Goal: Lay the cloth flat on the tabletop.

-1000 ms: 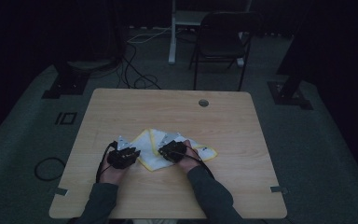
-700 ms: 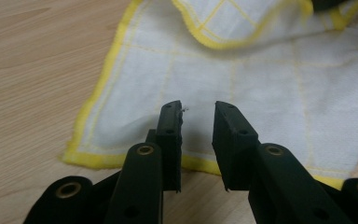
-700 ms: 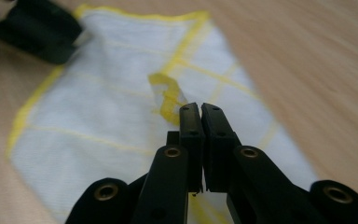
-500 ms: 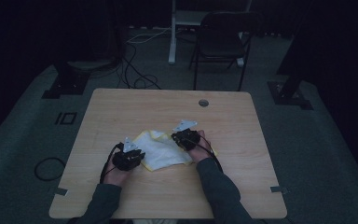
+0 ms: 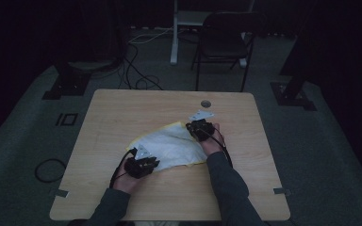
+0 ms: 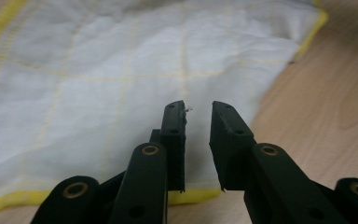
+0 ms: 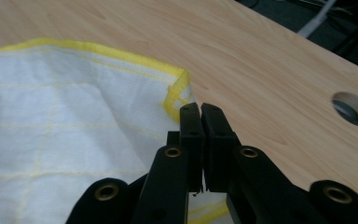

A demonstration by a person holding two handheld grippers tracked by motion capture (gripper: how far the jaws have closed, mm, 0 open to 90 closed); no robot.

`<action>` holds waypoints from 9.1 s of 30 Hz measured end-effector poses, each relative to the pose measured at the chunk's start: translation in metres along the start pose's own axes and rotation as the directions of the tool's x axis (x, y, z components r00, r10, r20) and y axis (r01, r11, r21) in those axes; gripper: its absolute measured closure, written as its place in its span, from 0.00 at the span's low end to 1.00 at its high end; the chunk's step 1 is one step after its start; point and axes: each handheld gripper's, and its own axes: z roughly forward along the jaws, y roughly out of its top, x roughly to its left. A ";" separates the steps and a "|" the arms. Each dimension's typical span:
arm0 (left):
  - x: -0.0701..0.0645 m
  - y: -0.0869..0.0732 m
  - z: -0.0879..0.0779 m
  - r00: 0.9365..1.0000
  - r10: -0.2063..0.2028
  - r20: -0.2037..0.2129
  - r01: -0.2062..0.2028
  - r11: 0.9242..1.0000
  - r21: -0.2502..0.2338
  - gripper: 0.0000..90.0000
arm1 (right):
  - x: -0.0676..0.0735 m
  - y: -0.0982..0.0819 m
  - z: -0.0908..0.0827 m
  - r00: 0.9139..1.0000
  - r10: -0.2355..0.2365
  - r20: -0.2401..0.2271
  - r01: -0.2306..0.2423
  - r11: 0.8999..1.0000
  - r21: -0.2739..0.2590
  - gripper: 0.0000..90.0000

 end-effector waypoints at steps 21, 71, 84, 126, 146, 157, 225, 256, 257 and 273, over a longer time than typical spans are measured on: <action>-0.029 0.003 0.027 0.992 0.123 0.013 -0.124 0.992 0.019 0.67 | -0.021 0.006 -0.011 0.996 0.027 0.085 -0.026 1.000 -0.010 0.98; 0.043 -0.009 -0.015 0.972 -0.126 -0.198 0.115 0.991 -0.064 0.90 | 0.067 -0.034 -0.015 0.990 -0.026 -0.142 0.026 1.000 -0.004 0.72; 0.043 -0.011 -0.014 0.973 -0.127 -0.193 0.117 0.991 -0.063 0.89 | 0.127 -0.030 0.009 0.947 -0.211 -0.241 0.235 0.969 0.075 0.63; 0.006 0.045 0.044 0.996 0.058 -0.073 -0.061 0.997 -0.043 0.78 | -0.012 -0.069 -0.025 0.990 0.144 -0.007 -0.143 0.986 0.091 0.82; 0.011 0.068 0.075 1.000 0.012 -0.023 -0.013 0.999 -0.037 0.73 | -0.009 -0.096 -0.044 0.990 0.138 0.008 -0.138 0.986 0.090 0.81; 0.012 0.078 0.087 1.000 -0.016 -0.005 0.016 0.999 -0.039 0.72 | -0.010 -0.110 -0.041 0.984 0.176 0.017 -0.176 0.979 0.103 0.81; 0.004 0.073 0.069 1.000 -0.024 -0.017 0.023 0.999 -0.025 0.97 | -0.012 -0.120 -0.041 0.979 0.205 -0.017 -0.203 0.976 0.078 0.77; 0.018 0.018 0.019 0.994 -0.081 -0.075 0.076 0.995 -0.067 0.97 | -0.012 -0.121 -0.041 0.978 0.209 -0.017 -0.207 0.976 0.073 0.77; 0.018 0.016 0.017 0.993 -0.085 -0.076 0.079 0.995 -0.068 0.97 | -0.012 -0.121 -0.041 0.978 0.209 -0.017 -0.207 0.976 0.072 0.77; 0.003 -0.019 -0.006 0.990 -0.108 -0.088 0.106 0.994 -0.036 0.96 | -0.012 -0.121 -0.041 0.978 0.209 -0.017 -0.207 0.976 0.071 0.76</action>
